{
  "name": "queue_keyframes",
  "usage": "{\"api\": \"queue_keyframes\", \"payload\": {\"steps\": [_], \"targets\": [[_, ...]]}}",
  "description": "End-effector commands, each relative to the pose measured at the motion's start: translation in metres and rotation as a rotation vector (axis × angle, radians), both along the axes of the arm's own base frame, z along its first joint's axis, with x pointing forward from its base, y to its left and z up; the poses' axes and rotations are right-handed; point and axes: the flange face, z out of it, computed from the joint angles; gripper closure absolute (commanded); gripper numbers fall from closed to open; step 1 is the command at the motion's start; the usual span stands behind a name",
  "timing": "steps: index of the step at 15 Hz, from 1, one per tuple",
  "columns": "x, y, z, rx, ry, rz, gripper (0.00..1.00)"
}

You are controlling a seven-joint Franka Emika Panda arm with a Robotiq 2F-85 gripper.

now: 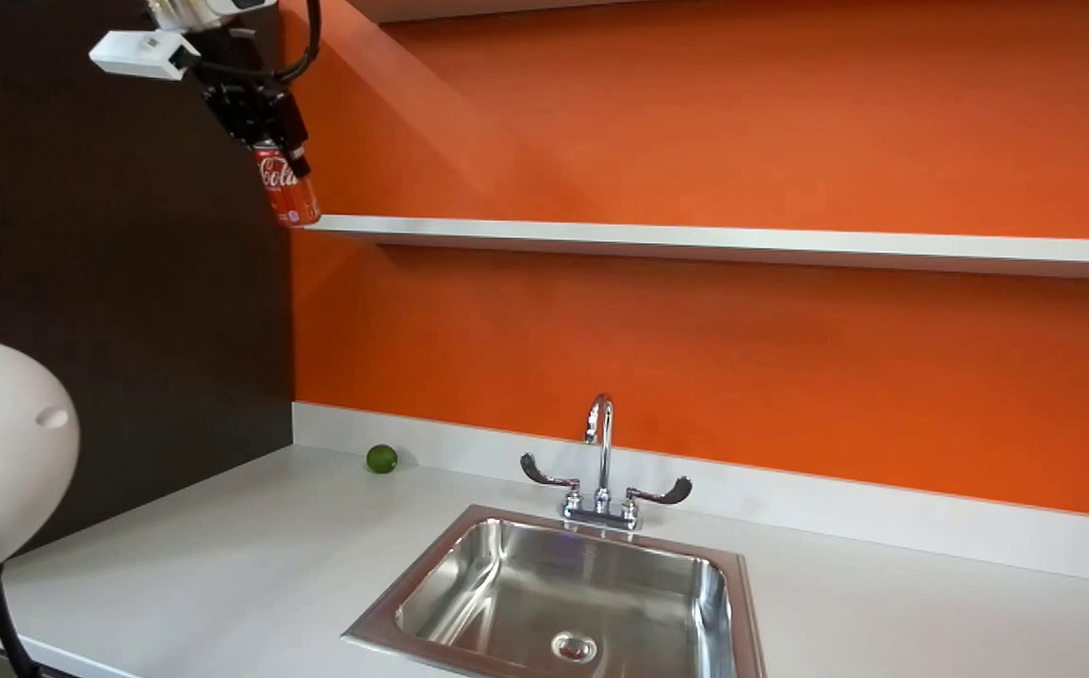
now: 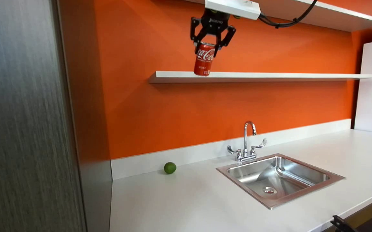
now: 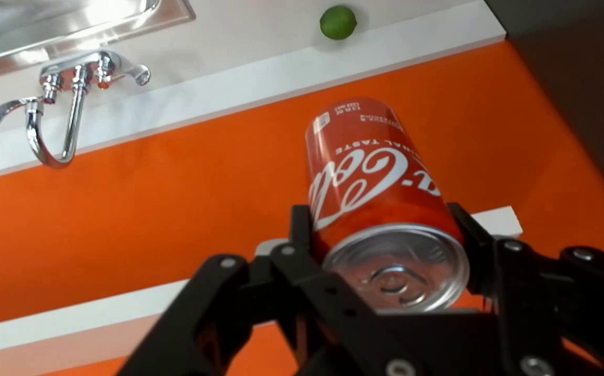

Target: Put the red can on the bottom shelf.

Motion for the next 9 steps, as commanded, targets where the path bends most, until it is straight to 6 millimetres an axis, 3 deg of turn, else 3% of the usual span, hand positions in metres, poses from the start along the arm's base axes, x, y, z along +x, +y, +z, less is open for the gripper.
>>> {"api": "queue_keyframes", "payload": {"steps": [1,6,9], "targets": [[0.025,-0.004,0.042,-0.032,-0.029,0.011,0.62],[0.07,-0.007,0.074,-0.042,-0.065,0.026,0.62],[0.1,-0.004,0.083,-0.048,-0.065,0.029,0.62]]}}
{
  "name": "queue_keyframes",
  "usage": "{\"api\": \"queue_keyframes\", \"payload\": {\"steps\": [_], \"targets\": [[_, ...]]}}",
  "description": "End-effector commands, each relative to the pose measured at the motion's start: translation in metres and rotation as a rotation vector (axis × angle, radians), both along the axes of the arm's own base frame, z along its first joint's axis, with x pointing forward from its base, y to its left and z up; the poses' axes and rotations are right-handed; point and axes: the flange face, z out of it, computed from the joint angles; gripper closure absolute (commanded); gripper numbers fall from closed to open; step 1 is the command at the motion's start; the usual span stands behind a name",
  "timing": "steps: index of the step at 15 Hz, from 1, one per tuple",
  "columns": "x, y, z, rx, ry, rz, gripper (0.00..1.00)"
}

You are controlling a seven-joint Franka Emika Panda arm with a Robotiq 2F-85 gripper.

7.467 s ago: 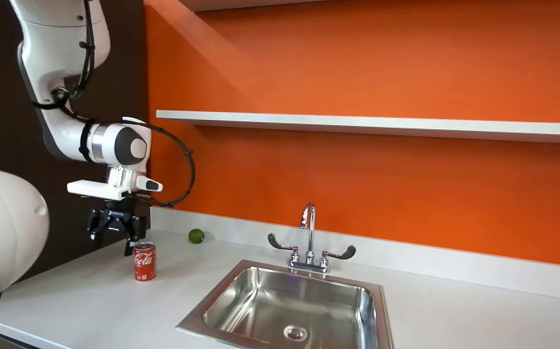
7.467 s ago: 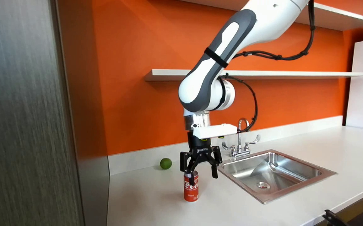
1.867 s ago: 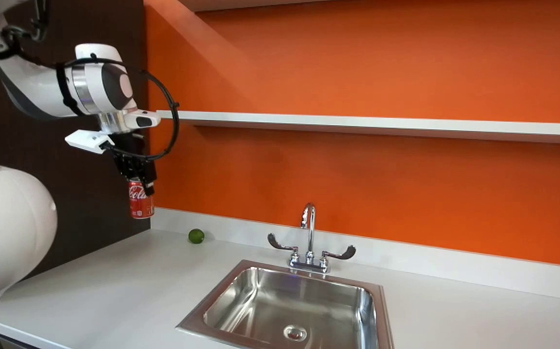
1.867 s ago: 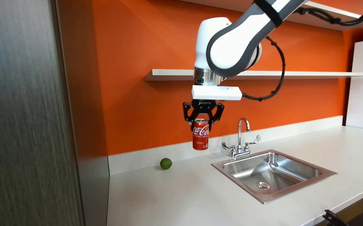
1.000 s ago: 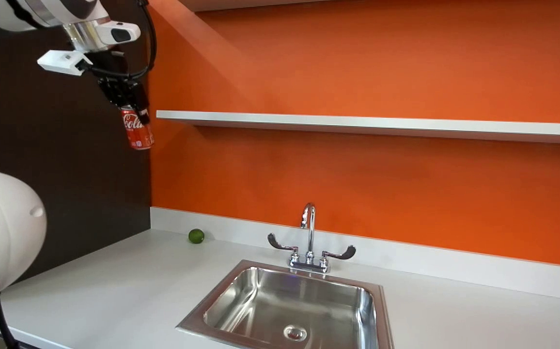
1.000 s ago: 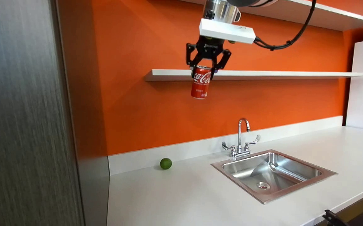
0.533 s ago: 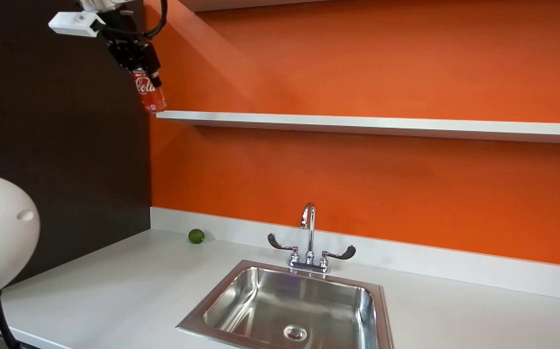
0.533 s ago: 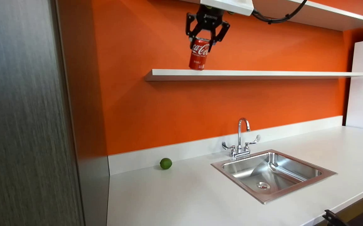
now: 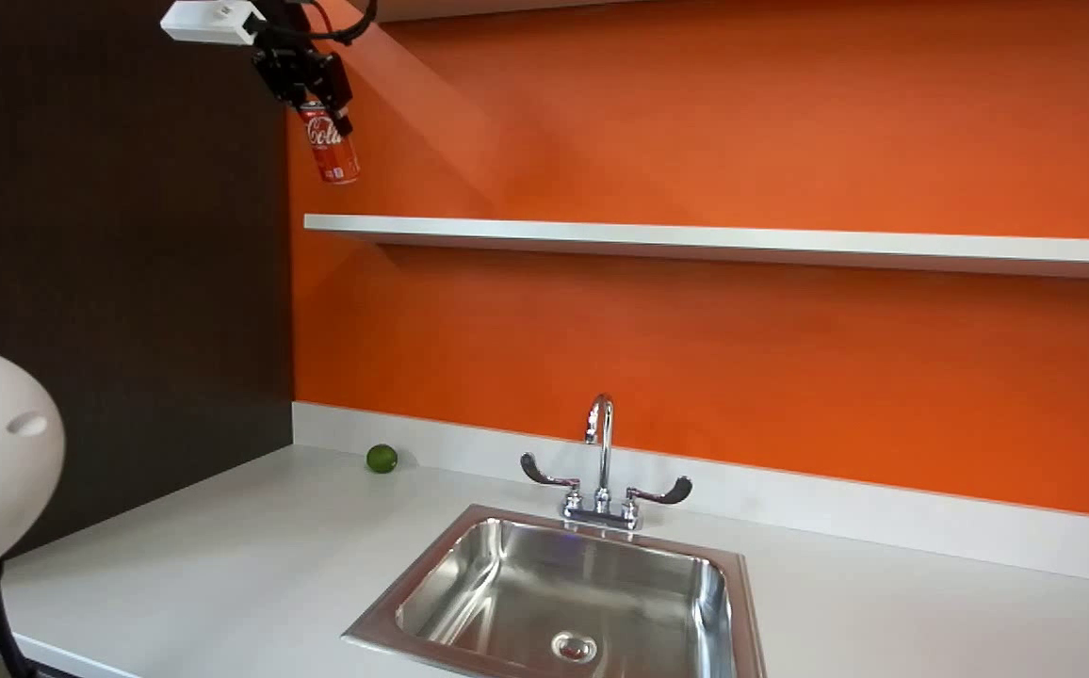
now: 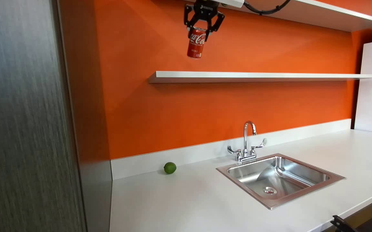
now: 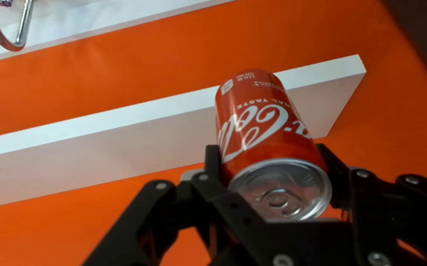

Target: Put the red can on the bottom shelf.

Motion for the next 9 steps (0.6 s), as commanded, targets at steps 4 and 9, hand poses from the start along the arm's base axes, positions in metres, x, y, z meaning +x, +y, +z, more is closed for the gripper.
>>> {"api": "queue_keyframes", "payload": {"steps": [4,9], "targets": [[0.07,0.008,0.018,-0.05,0.014,0.003,0.62],[0.109,0.005,0.012,-0.052,0.083,-0.014,0.62]]}}
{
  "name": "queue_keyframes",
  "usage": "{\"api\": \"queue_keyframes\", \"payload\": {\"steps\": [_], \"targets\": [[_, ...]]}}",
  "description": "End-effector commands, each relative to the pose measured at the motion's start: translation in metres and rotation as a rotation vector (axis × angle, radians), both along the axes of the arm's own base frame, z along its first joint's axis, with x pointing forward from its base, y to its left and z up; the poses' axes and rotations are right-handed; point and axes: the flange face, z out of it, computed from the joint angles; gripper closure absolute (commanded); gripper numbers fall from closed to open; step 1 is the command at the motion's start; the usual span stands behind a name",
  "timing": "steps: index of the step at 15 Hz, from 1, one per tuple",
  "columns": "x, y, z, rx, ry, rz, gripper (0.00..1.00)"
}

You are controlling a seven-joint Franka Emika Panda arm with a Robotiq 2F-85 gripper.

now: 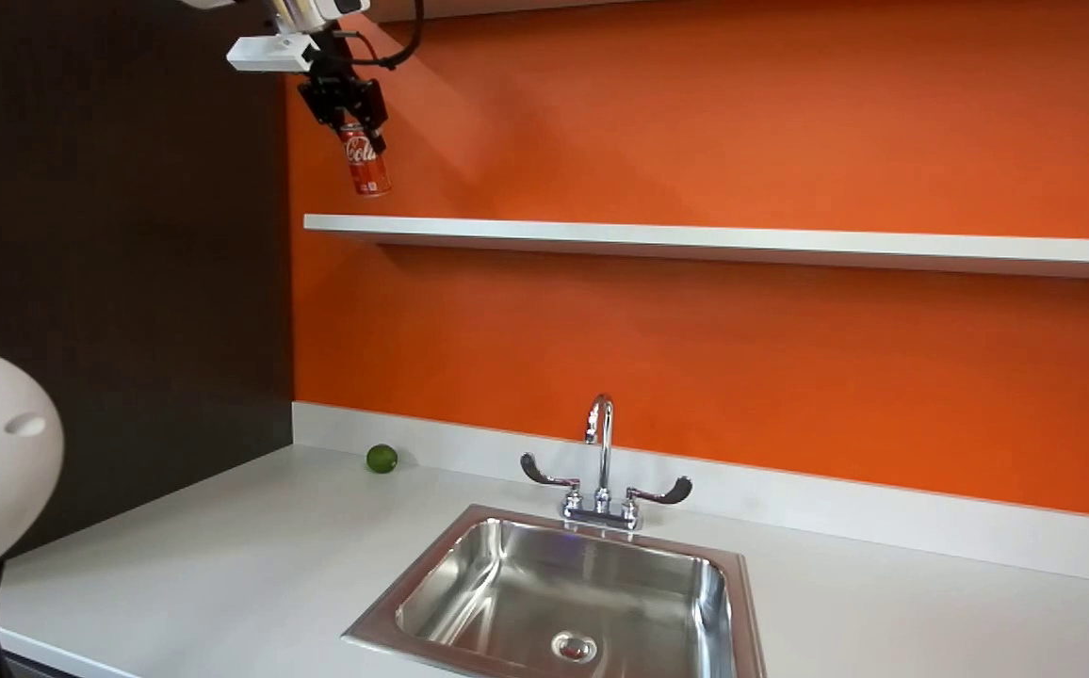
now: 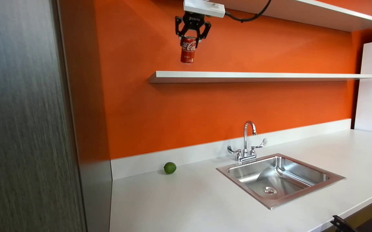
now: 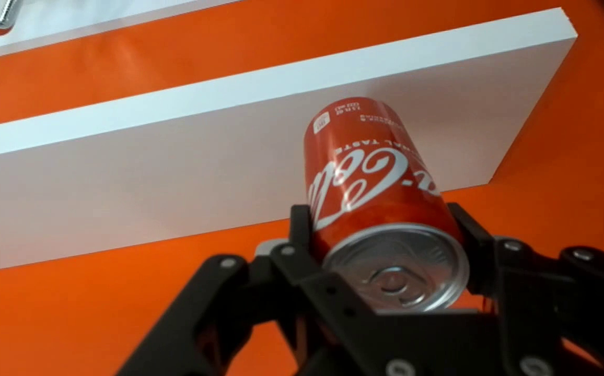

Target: Put the red can on the bottom shelf.

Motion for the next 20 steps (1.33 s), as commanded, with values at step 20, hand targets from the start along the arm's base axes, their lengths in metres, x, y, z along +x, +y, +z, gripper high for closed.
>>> {"api": "queue_keyframes", "payload": {"steps": [20], "targets": [[0.096,-0.002,0.001,0.007,0.176,-0.076,0.62]]}}
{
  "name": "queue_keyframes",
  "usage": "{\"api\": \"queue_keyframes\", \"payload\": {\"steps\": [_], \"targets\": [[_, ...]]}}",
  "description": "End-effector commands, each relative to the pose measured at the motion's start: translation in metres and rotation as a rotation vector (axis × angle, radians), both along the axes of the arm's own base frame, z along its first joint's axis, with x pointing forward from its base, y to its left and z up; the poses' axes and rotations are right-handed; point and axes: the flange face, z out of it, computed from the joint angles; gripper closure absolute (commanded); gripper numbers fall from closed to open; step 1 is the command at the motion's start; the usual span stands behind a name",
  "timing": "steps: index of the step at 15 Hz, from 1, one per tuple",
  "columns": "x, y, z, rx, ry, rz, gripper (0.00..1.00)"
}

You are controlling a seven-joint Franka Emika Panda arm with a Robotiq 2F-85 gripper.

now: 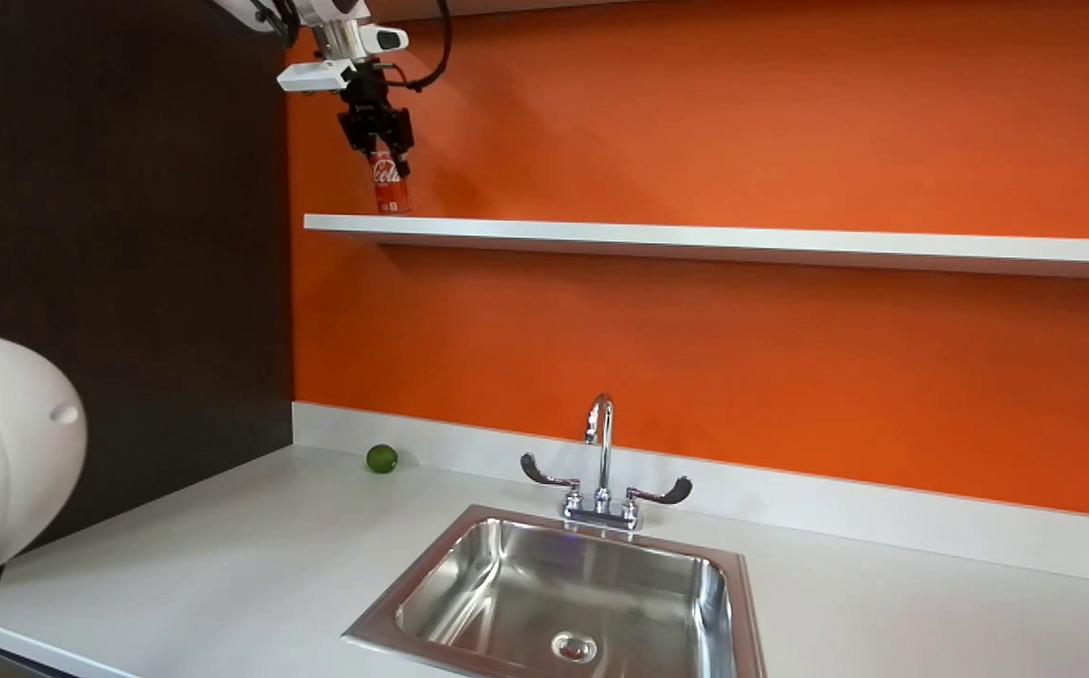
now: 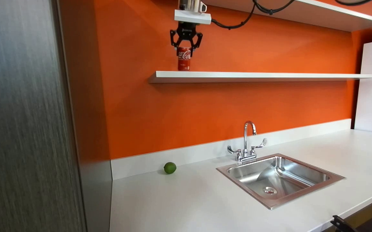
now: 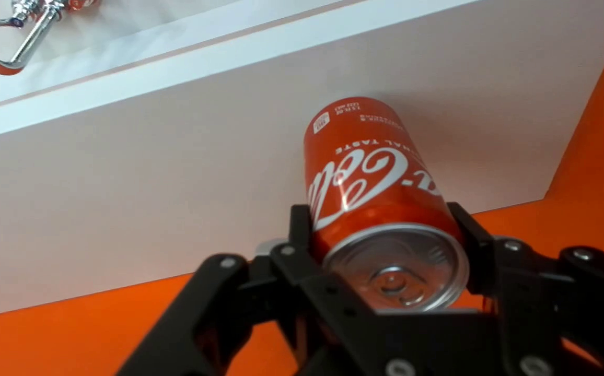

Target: Put the red can on the bottom shelf.

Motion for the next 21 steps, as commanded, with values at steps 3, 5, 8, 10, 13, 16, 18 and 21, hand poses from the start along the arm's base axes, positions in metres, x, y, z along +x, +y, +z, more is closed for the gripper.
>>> {"api": "queue_keyframes", "payload": {"steps": [3,5,8,10,13,16,18,21], "targets": [[0.014,0.0,0.007,-0.009,0.006,-0.015,0.62],[0.018,-0.001,0.005,-0.008,0.011,-0.018,0.62],[0.024,-0.003,0.003,-0.006,0.018,-0.025,0.62],[0.028,-0.004,0.002,-0.004,0.023,-0.028,0.62],[0.033,-0.005,0.001,0.001,0.027,-0.037,0.05],[0.037,-0.005,0.0,0.004,0.031,-0.041,0.0],[0.037,-0.005,0.002,0.008,0.023,-0.036,0.0],[0.033,-0.003,0.003,0.01,0.021,-0.03,0.0]]}}
